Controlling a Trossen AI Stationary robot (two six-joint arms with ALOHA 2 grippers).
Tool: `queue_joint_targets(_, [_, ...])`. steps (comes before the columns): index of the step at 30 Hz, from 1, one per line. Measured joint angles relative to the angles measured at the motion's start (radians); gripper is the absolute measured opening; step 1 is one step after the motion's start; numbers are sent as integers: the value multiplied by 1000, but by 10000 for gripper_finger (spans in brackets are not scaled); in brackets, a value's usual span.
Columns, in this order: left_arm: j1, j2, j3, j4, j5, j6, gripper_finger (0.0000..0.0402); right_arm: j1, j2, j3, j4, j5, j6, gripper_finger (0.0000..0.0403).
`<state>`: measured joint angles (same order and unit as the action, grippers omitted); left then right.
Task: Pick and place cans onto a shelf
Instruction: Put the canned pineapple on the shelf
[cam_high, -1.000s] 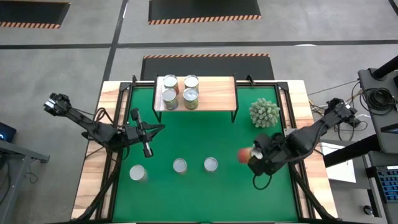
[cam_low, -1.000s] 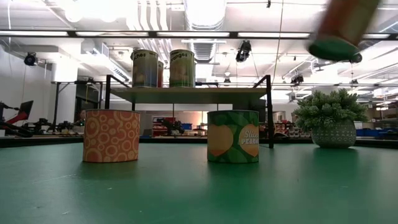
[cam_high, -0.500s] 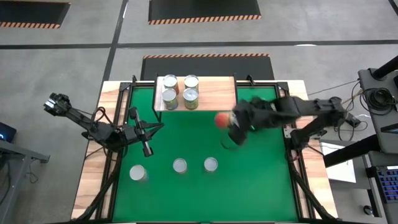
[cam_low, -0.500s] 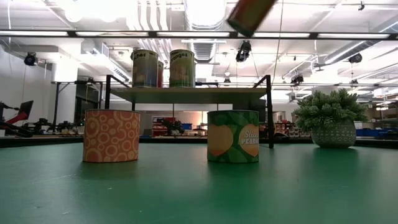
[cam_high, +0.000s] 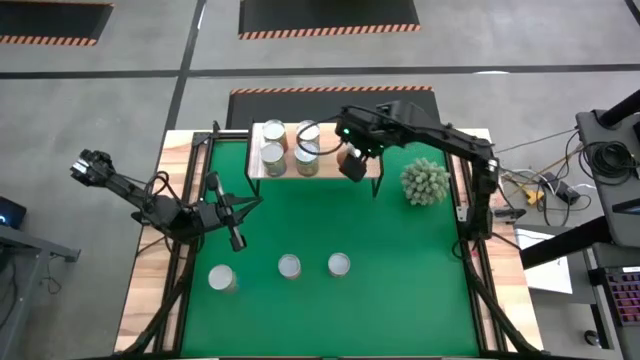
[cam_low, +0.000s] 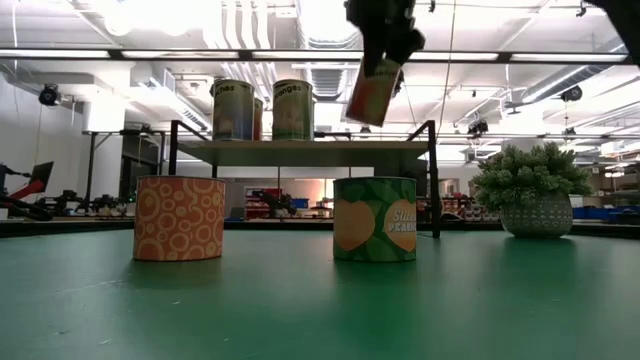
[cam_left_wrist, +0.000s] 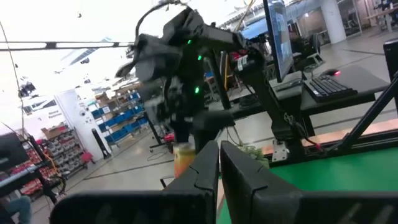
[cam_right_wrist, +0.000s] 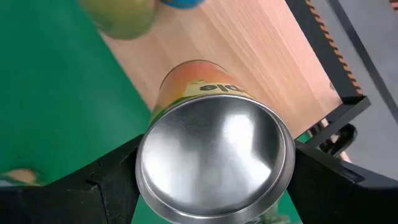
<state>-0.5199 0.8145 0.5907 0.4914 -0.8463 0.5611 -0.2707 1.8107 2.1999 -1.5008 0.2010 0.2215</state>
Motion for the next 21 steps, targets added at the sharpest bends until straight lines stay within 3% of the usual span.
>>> queue_joint_targets(10, [0,1,0,10,0,24,0,-38,101,52,-18,-51,-87,317])
queue_joint_targets(21, [0,2,0,9,0,22,0,-47,130,52,31,-45,-103,359])
